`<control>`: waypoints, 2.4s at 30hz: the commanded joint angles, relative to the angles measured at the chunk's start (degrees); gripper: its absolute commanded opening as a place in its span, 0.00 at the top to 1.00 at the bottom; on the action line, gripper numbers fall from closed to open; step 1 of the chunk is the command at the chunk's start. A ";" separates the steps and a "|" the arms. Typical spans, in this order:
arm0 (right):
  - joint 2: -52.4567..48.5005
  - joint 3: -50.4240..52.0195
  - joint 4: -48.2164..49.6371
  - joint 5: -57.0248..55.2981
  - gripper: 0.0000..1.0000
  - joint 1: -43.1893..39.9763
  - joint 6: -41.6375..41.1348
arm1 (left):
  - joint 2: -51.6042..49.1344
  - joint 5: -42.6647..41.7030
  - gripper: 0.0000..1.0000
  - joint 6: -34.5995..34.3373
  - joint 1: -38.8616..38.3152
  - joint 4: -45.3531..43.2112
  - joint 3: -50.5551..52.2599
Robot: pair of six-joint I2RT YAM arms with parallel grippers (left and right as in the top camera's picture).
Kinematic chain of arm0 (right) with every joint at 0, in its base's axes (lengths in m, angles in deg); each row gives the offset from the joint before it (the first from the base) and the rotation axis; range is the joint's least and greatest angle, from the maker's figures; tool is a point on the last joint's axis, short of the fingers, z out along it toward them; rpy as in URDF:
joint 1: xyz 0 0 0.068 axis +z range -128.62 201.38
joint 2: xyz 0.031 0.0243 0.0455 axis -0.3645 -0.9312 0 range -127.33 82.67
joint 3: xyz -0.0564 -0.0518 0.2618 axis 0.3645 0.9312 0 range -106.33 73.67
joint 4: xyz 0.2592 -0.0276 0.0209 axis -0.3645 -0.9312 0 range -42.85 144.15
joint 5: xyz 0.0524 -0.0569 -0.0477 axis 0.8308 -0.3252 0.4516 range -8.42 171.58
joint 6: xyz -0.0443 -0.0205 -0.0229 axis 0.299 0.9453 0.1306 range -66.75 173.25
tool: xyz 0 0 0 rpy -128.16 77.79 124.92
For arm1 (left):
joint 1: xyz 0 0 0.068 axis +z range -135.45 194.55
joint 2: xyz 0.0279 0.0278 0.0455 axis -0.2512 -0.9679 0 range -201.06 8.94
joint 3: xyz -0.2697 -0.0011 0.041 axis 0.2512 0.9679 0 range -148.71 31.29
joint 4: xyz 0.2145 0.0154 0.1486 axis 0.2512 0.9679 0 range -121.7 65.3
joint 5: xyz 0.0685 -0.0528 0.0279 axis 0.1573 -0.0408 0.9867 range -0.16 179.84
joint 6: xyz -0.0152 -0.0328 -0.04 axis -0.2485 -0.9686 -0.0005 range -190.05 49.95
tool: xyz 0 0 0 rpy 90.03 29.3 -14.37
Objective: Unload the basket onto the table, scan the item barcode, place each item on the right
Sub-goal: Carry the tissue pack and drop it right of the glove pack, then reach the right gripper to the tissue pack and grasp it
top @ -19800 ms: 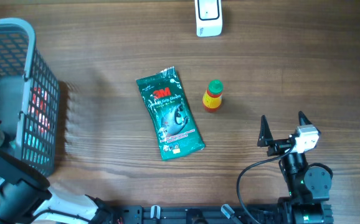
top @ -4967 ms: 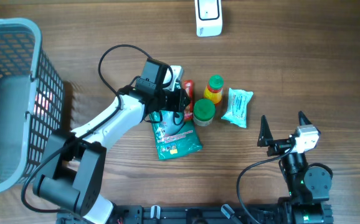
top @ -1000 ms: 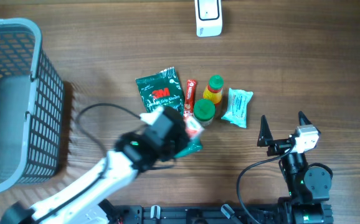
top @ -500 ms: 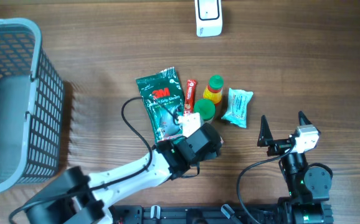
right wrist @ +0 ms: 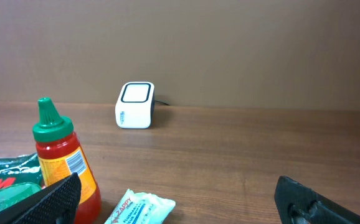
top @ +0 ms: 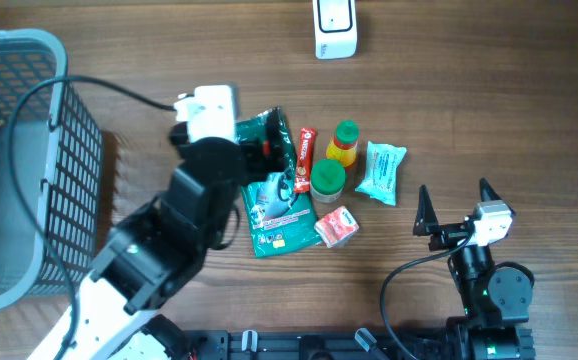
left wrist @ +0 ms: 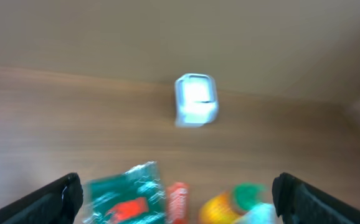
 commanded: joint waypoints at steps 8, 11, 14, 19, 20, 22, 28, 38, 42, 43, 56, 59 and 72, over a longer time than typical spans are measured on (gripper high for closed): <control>0.46 0.07 0.09 -0.13 0.00 -0.04 0.57 | 15.67 1.64 0.00 -7.80 4.81 34.84 -1.51; 0.46 0.07 0.11 -0.13 0.00 -0.04 0.57 | 19.32 1.38 0.00 -10.29 4.81 43.41 -2.91; 0.46 0.07 0.11 -0.13 0.00 -0.04 0.57 | 21.33 0.15 0.00 -10.88 4.81 50.05 -2.91; 0.46 0.07 0.09 -0.13 0.00 -0.04 0.57 | 21.31 0.15 0.00 -10.88 4.81 50.38 -2.91; 0.46 0.07 0.09 -0.13 0.00 -0.04 0.61 | 21.31 0.15 0.00 -10.88 4.81 50.38 -2.91; 0.46 0.07 0.11 -0.13 0.00 -0.04 0.57 | 21.31 0.15 0.00 -10.88 4.81 50.38 -2.91; -0.07 0.04 0.15 1.66 0.00 -0.04 -23.91 | 21.31 0.13 0.00 -10.88 4.81 50.38 -2.91; -4.17 0.04 1.66 42.45 0.00 -0.04 -57.96 | 21.31 0.15 0.00 -10.88 4.81 50.38 -2.91; -4.22 0.02 0.81 50.21 0.01 -0.04 -49.13 | 21.31 0.15 0.00 -10.88 4.81 50.38 -2.91; -4.26 -0.24 -0.09 51.04 0.01 -0.04 -48.46 | 21.31 0.13 0.00 -10.88 4.81 50.38 -2.91; -32.83 -32.65 -43.56 28.15 0.00 -0.02 -19.26 | 21.31 0.15 0.00 -10.88 4.81 50.38 -2.91; -40.22 -34.36 -49.44 28.20 0.01 0.20 -17.53 | 21.31 0.13 0.00 -10.88 4.81 50.38 -2.91; -63.47 -31.58 -39.19 31.17 0.28 6.32 -40.46 | 21.31 0.13 0.00 -10.88 4.81 50.38 -2.91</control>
